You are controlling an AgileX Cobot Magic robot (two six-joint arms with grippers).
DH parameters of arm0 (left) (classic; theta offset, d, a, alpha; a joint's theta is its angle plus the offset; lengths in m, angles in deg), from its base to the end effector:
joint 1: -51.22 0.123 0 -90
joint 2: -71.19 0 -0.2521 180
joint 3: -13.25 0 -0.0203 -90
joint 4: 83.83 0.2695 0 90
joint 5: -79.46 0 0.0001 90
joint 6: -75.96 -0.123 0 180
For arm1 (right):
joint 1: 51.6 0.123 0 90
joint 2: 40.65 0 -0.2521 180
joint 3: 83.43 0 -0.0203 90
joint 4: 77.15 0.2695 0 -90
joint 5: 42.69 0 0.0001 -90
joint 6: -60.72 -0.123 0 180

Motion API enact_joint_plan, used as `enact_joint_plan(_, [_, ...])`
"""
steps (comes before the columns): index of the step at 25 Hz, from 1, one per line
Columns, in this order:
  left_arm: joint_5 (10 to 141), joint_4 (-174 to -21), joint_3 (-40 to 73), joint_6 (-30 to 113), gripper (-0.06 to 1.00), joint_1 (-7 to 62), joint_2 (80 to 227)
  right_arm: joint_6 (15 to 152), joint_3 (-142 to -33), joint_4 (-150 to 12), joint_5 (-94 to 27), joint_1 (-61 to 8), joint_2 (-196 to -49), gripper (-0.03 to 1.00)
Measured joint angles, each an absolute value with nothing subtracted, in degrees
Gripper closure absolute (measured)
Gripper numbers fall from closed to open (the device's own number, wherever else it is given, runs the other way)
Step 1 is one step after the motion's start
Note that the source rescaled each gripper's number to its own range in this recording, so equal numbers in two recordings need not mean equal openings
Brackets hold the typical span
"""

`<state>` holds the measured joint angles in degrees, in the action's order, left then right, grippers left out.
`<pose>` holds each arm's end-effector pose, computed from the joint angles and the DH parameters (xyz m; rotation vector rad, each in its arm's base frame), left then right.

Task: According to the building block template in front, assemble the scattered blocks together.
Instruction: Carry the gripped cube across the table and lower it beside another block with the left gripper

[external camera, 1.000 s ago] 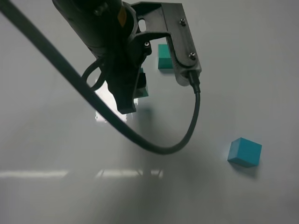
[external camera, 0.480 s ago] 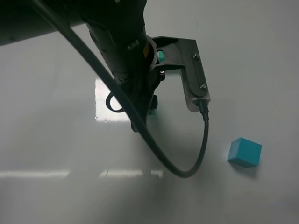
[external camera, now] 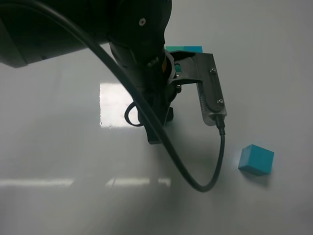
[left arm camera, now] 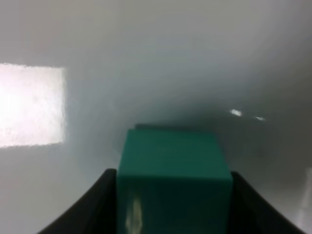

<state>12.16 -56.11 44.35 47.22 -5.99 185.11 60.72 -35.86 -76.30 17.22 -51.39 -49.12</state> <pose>0.2754 -0.3301 0.3135 1.7594 1.7625 0.4471 0.0734 0.0018 0.2736 -0.0043 2.0237 0.0200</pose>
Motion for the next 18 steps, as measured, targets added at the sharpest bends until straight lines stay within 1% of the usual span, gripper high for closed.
enact_joint_plan(10, [12.34,-56.70,44.35,47.27,0.94,-5.99,185.15,60.72,-35.86,-76.30,17.22,-51.39,-49.12,0.42])
enact_joint_plan(11, [12.34,-56.75,44.35,47.27,0.94,-5.99,185.15,60.72,-35.86,-76.30,17.22,-51.39,-49.12,0.42])
enact_joint_plan(12, [12.34,-56.75,44.35,47.32,0.89,-5.99,185.17,60.72,-35.86,-76.30,17.22,-51.39,-49.12,0.42])
enact_joint_plan(13, [12.39,-56.75,44.35,47.39,0.79,-5.99,185.17,60.72,-35.86,-76.30,17.22,-51.39,-49.12,0.42])
enact_joint_plan(14, [12.39,-56.75,44.35,47.52,0.66,-5.99,185.17,60.72,-35.86,-76.30,17.22,-51.39,-49.12,0.42])
enact_joint_plan(16, [12.39,-56.75,44.35,47.74,0.30,-5.99,185.17,60.72,-35.86,-76.30,17.22,-51.39,-49.12,0.42])
enact_joint_plan(18, [12.33,-56.75,44.35,48.23,0.06,-5.99,185.17,60.72,-35.86,-76.30,17.22,-51.39,-49.12,0.42])
